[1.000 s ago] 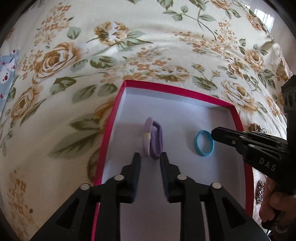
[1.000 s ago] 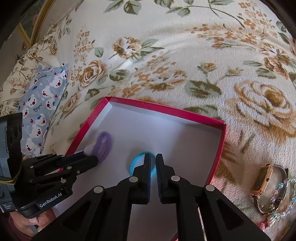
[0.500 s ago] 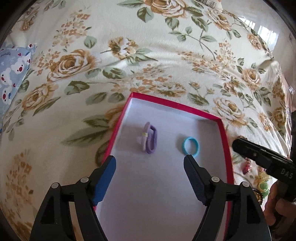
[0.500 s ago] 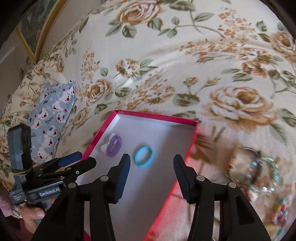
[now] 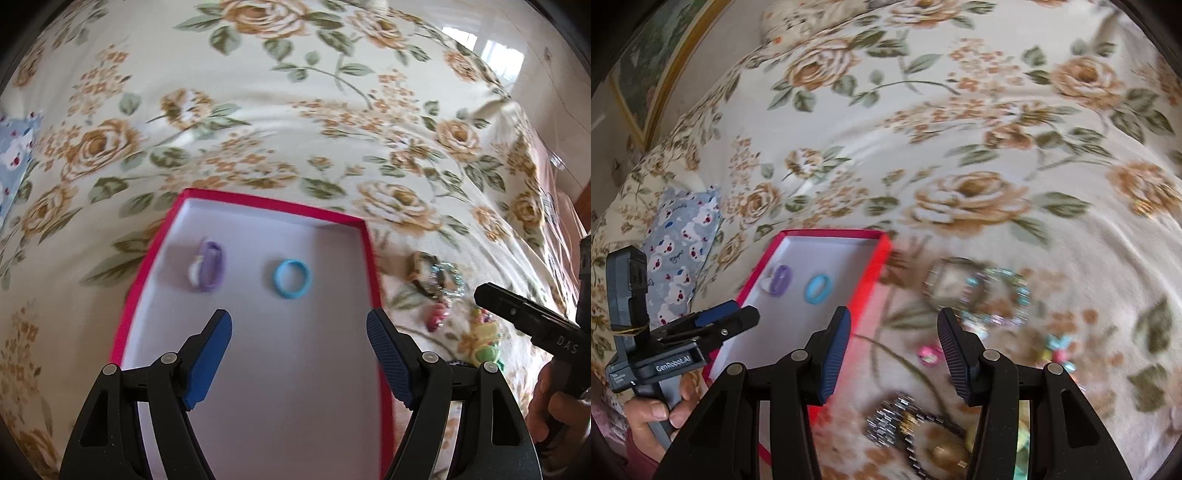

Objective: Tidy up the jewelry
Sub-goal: 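Move both open tools back over the jewelry pile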

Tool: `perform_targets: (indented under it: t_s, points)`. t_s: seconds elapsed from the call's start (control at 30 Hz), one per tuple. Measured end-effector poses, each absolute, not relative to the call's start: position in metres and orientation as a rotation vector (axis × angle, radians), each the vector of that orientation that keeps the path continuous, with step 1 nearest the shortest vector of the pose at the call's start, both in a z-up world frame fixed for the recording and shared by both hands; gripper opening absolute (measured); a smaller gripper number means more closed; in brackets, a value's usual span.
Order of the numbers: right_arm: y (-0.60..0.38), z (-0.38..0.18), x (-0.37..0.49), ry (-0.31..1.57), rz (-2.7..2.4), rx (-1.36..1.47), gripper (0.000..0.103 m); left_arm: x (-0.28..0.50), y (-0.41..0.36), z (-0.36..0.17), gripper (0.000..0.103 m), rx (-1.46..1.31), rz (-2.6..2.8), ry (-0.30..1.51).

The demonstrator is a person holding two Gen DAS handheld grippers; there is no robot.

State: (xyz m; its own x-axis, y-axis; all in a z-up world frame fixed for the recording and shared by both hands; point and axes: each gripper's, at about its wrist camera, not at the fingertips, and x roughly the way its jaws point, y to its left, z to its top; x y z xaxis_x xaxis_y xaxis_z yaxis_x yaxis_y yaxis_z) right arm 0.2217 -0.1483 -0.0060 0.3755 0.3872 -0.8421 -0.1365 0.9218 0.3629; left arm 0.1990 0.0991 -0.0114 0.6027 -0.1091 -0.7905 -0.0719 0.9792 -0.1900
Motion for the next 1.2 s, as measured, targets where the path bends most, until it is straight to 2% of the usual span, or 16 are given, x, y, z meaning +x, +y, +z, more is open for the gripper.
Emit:
perform_targets:
  t_s: [0.37,1.03,1.13,1.2]
  points:
    - [-0.199,-0.007,0.209,1.141,0.24,0.269,0.051,0.213,0.062,-0.01,0.075,-0.15,-0.084,0.937]
    - [-0.223,-0.023,0.223,1.16,0.193,0.258,0.051,0.24,0.028,-0.017,0.075,-0.077,-0.131,0.963]
    - [-0.221,-0.028,0.229,1.169,0.203,0.233,0.046,0.247,0.026,-0.019,0.075,-0.065,-0.134,0.964]
    - [-0.216,-0.032,0.235,1.175,0.215,0.208,0.037,0.252,0.023,-0.02,0.075,-0.06,-0.14,0.962]
